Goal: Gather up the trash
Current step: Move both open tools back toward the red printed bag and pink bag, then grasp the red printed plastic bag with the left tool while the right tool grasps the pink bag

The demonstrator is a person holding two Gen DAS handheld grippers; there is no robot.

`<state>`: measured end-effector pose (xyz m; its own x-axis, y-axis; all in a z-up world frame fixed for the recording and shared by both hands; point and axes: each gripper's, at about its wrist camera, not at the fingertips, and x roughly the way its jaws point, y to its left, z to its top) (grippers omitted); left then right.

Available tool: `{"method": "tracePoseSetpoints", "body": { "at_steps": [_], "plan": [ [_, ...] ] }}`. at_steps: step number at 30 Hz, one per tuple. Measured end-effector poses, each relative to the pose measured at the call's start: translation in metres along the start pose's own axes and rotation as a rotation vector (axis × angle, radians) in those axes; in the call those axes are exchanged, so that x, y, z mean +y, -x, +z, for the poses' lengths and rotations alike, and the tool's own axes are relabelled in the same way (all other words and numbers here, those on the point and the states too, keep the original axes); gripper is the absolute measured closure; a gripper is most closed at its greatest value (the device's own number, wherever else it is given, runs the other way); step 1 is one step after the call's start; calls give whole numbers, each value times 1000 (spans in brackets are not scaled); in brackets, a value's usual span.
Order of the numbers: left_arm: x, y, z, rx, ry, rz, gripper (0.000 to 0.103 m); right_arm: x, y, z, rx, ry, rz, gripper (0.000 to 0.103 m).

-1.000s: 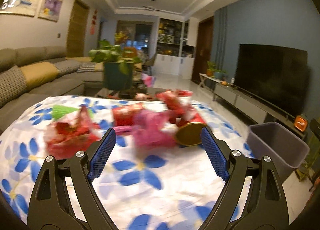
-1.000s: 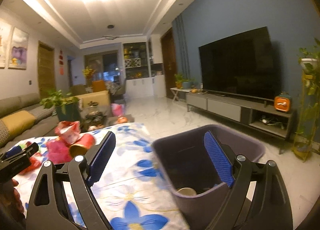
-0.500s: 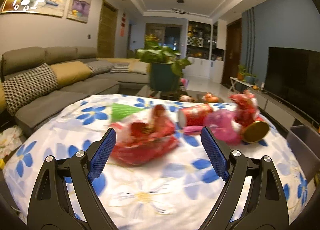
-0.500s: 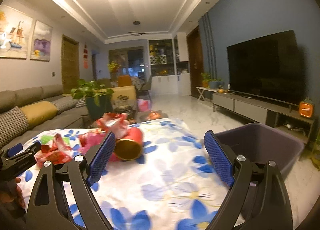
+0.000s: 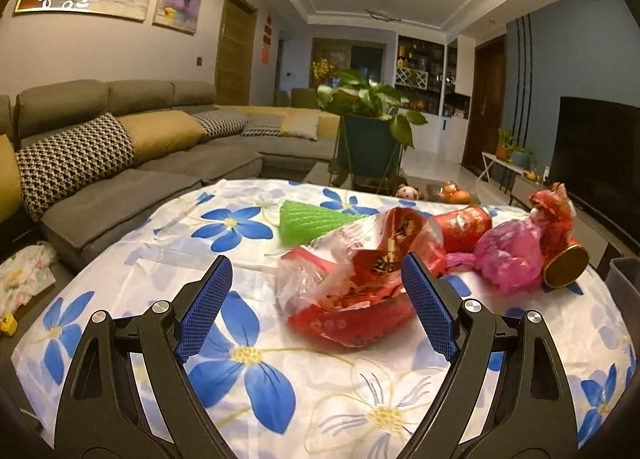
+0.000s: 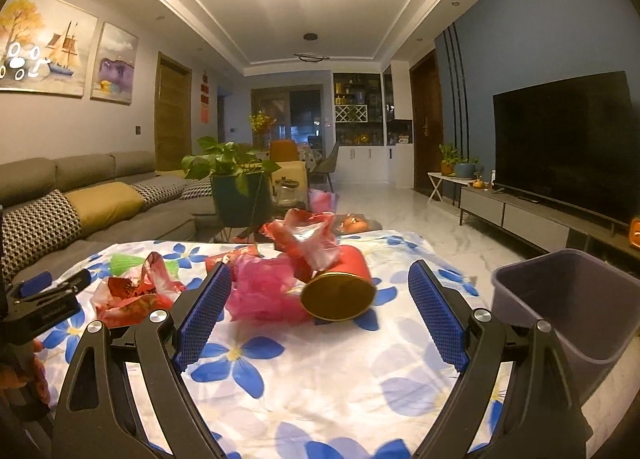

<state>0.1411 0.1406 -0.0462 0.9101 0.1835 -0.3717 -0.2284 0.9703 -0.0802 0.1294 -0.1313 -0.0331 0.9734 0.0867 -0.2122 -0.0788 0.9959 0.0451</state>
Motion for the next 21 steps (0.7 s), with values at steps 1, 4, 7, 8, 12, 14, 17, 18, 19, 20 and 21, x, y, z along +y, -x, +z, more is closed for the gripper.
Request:
{"method": "tracePoseSetpoints", "body": {
  "at_steps": [1,4,7,8,12,14,17,18,19,20,21],
  "plan": [
    [1,-4,0,12,1,-10,19,2,-3,0,3,0,3,16],
    [5,-19,0,51,13,-41,24,10,-14,-1,13,4,15,16],
    [5,-32,3,84,12,-62,35,17,-23,-1,28,11,27,20],
    [4,-35,3,91,1,-68,39,18,-26,-1,31,11,30,20],
    [-5,-55,2,168,-50,-123,60,27,-40,1,51,18,44,23],
    [-6,-61,1,192,-53,-144,74,30,-46,0,66,27,49,29],
    [-8,-63,-1,208,-60,-182,90,37,-59,-2,98,44,66,36],
    [-10,-63,-2,206,-67,-192,93,41,-65,-3,111,50,70,37],
    [-11,-61,-2,202,-75,-201,98,43,-69,-5,119,54,71,39],
    [-13,-59,-3,195,-86,-211,100,46,-73,-5,127,60,71,41],
    [-14,-57,-3,188,-93,-212,100,48,-76,-6,132,64,70,43]
  ]
}}
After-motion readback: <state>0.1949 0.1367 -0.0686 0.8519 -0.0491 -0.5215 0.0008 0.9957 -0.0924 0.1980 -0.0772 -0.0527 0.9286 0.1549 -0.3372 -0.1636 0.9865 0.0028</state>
